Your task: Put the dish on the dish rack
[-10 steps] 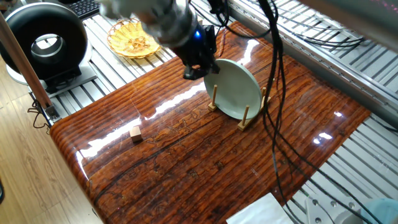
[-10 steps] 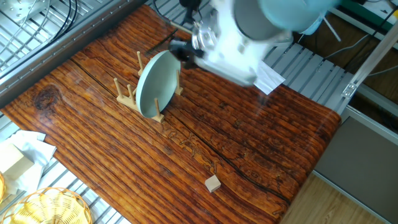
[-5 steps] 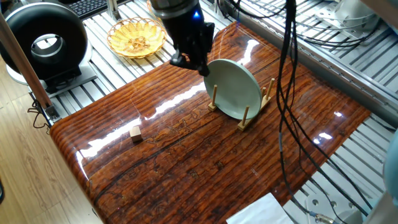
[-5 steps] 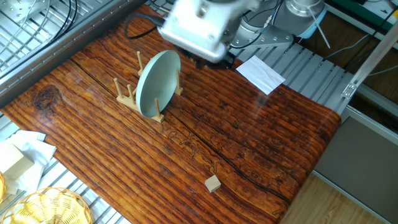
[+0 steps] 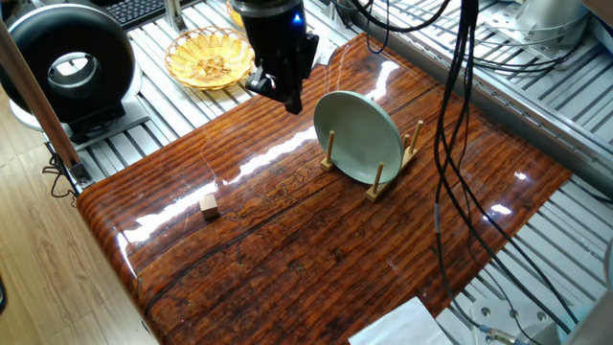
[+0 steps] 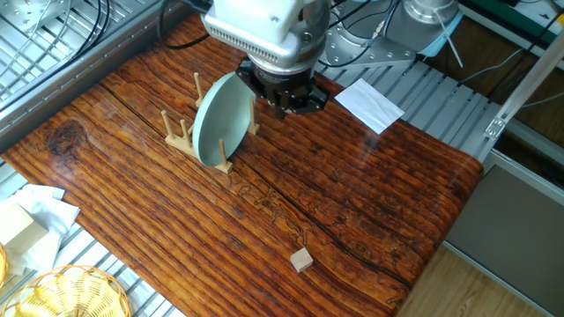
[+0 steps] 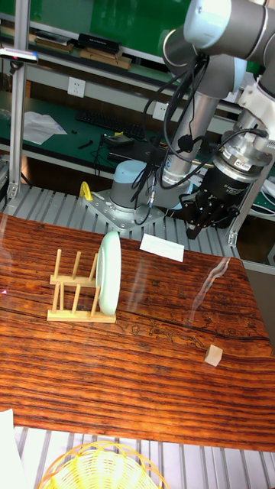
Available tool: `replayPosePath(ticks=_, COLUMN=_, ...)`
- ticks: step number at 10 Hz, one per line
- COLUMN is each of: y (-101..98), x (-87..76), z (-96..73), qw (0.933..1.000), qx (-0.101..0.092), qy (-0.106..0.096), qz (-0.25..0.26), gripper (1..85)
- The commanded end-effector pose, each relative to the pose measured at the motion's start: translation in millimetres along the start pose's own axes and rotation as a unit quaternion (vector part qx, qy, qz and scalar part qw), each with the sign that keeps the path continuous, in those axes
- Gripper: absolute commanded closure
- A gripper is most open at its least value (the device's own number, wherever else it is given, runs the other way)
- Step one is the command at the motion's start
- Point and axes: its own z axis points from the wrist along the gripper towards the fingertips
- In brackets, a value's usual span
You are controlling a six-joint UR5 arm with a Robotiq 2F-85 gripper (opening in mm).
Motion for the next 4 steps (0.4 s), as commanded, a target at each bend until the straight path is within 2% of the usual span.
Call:
replayPosePath(ticks=1, y=8.2, x=-7.5, z=-2.7, qw=0.9996, qx=-0.020, qy=-0.018, qz=-0.005, gripper=84.7)
replayPosePath(ticks=4, y=8.4, x=-5.7, z=-4.0, qw=0.9994, qx=-0.010, qy=-0.023, qz=-0.022, gripper=84.7)
